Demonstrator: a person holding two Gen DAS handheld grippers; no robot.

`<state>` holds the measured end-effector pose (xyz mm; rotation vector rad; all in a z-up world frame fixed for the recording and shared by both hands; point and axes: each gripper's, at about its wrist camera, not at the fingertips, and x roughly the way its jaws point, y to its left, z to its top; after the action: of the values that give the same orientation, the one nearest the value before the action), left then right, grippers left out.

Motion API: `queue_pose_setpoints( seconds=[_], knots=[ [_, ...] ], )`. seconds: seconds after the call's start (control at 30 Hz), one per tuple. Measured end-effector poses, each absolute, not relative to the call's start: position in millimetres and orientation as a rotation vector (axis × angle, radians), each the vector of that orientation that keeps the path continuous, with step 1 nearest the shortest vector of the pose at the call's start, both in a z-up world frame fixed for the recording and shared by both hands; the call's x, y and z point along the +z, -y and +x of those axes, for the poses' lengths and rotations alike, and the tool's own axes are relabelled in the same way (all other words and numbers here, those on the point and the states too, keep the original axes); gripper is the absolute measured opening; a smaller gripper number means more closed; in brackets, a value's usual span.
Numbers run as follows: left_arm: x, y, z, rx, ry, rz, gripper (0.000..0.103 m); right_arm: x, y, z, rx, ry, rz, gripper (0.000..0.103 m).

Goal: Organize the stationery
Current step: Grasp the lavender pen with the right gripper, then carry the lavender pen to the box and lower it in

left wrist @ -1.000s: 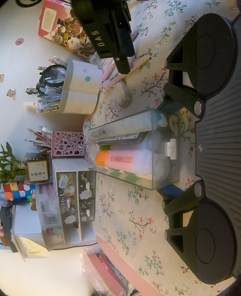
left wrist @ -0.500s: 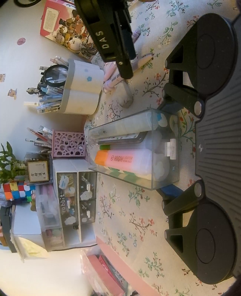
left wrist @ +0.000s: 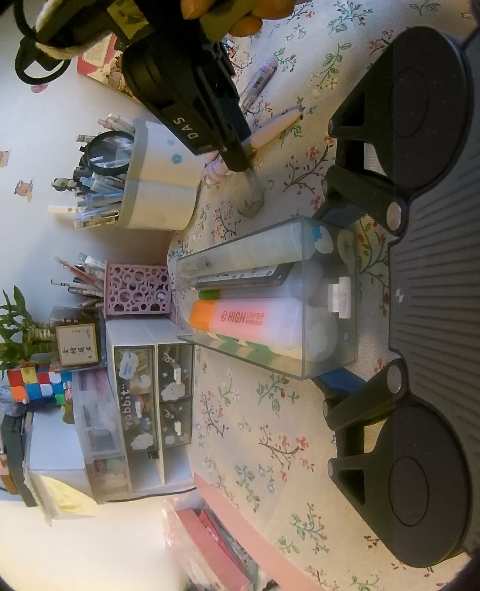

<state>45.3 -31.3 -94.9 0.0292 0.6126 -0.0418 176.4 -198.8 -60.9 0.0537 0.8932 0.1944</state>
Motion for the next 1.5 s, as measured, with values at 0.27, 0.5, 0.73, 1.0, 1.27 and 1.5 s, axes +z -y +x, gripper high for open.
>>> queue_pose_setpoints(
  seconds=[0.27, 0.5, 0.73, 1.0, 1.27, 1.5],
  knots=[
    [-94.7, 31.3, 44.9, -0.046, -0.612, 0.031, 0.072, -64.0, 210.0, 174.0, 0.184, -0.902, 0.17, 0.009],
    [-94.7, 31.5, 44.8, -0.045, -0.612, 0.031, 0.072, -54.8, 223.2, 164.2, 0.179, -0.877, 0.327, 0.009],
    [-94.7, 31.4, 45.0, -0.047, -0.612, 0.032, 0.072, -36.9, 213.0, 155.3, 0.237, -0.842, 0.447, 0.009],
    [-94.6, 31.5, 45.3, -0.049, -0.612, 0.034, 0.072, -42.0, 217.5, 155.5, 0.229, -0.843, 0.636, 0.009],
    [-94.5, 32.3, 45.6, -0.05, -0.612, 0.036, 0.072, -26.7, 188.1, 152.1, 0.276, -0.82, 0.646, 0.009],
    [-94.5, 32.5, 45.6, -0.051, -0.612, 0.036, 0.072, -32.1, 166.6, 154.2, 0.3, -0.884, 0.597, 0.009]
  ],
)
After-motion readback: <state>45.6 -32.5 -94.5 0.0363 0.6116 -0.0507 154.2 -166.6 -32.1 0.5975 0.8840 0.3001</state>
